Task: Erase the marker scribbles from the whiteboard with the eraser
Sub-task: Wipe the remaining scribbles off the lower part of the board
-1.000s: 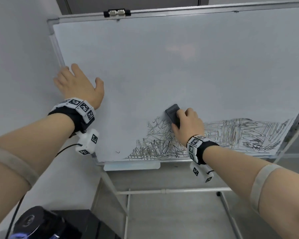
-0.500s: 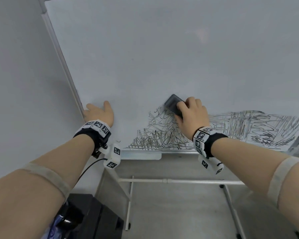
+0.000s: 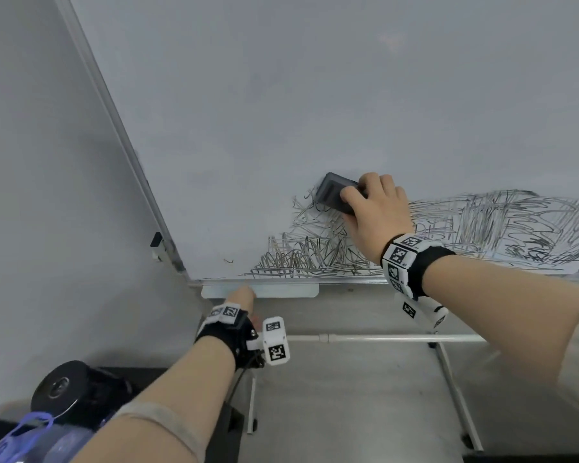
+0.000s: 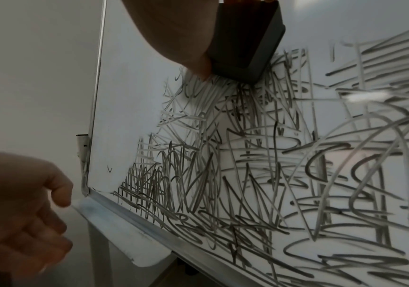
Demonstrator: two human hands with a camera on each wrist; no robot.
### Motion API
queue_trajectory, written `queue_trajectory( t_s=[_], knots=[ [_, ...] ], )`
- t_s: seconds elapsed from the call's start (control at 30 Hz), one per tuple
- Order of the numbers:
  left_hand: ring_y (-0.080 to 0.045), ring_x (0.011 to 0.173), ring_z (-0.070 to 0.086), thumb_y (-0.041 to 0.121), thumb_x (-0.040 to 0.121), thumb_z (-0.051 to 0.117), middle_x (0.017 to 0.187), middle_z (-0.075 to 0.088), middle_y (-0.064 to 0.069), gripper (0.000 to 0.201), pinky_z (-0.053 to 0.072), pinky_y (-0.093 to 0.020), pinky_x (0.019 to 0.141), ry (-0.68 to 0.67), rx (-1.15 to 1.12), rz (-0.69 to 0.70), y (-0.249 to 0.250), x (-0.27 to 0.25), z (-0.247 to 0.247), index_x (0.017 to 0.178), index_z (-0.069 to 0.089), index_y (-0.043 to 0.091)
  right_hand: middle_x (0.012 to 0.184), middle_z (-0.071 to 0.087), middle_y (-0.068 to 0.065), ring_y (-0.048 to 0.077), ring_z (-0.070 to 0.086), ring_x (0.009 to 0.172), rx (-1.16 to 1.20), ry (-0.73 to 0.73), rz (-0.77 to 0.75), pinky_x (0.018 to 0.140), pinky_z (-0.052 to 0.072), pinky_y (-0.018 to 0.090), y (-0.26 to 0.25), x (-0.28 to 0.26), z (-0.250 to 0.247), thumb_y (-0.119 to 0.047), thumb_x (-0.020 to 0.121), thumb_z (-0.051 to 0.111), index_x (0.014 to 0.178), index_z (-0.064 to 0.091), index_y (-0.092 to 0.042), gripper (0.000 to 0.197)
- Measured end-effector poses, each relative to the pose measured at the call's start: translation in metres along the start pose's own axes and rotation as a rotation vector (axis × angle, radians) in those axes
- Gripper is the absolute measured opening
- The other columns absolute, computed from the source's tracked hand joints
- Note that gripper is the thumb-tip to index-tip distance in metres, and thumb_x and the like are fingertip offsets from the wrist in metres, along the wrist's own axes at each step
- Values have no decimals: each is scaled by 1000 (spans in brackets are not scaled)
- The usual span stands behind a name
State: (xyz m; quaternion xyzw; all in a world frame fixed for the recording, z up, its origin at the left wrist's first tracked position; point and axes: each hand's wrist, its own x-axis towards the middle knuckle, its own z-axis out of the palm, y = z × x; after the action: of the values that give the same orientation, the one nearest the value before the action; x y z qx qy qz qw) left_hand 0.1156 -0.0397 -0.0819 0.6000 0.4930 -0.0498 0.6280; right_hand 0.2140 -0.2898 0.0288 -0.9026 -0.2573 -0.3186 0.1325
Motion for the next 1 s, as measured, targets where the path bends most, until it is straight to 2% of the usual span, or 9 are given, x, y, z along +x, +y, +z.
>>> queue_trajectory(
  t_s=[0.07,0.13,0.23,0.3,0.47,0.6,0.7,0.87,1.0],
  knots=[
    [-32,92,69,25,90,55,120,63,-24,45,56,-44,87,-21,-87,-70,-15,0,-1,129,48,5,105,51,13,34,46,94,2,22,-23,73,41,44,-6,5,2,-18,76,73,107,57,-17,35],
    [-37,99,68,29,90,55,112,64,-20,33,53,-55,93,-108,-154,-101,-24,0,1,116,48,9,108,53,11,34,46,97,3,48,-34,76,40,44,-16,13,3,-20,77,72,113,57,-20,38],
    [-36,99,68,23,95,57,103,65,-14,14,54,-51,90,-178,-273,-78,-26,8,6,102,52,11,111,56,7,33,47,100,-10,87,-59,78,37,44,-32,16,12,-21,77,72,117,59,-26,43],
    [-35,92,70,16,98,55,100,69,-14,8,55,-50,91,-213,-359,-22,-26,17,10,102,56,9,111,57,6,32,48,100,-27,72,-109,79,36,44,-39,5,26,-19,73,77,116,60,-27,47],
    [-31,86,69,1,98,52,107,68,-19,23,58,-44,83,-266,-467,39,-36,36,16,121,53,0,110,59,6,32,51,97,-71,-19,-281,79,37,43,-46,-24,56,-16,66,79,115,61,-30,54],
    [-30,80,66,-5,95,53,98,65,-19,21,58,-43,80,-234,-506,74,-40,46,18,115,52,-2,116,60,7,33,49,102,-19,113,-184,81,37,45,-43,2,39,-25,79,76,121,62,-29,45],
    [-28,79,65,-4,93,53,96,64,-18,10,58,-42,81,-241,-507,112,-43,50,18,103,54,-2,118,59,6,33,47,104,-11,167,-193,80,38,45,-42,2,43,-22,78,77,122,62,-28,47],
    [-23,68,55,-5,89,50,83,53,-12,10,57,-40,74,-332,-540,114,-48,66,18,86,48,5,115,60,8,33,49,102,-86,66,-405,78,39,44,-39,-31,75,-16,70,77,121,62,-28,54],
    [-21,65,46,-4,84,46,77,47,-10,15,54,-42,81,-490,-617,148,-54,79,22,79,43,10,116,60,10,36,50,100,-31,177,-347,78,42,47,-40,-24,70,-19,79,74,122,64,-25,45]
  ],
)
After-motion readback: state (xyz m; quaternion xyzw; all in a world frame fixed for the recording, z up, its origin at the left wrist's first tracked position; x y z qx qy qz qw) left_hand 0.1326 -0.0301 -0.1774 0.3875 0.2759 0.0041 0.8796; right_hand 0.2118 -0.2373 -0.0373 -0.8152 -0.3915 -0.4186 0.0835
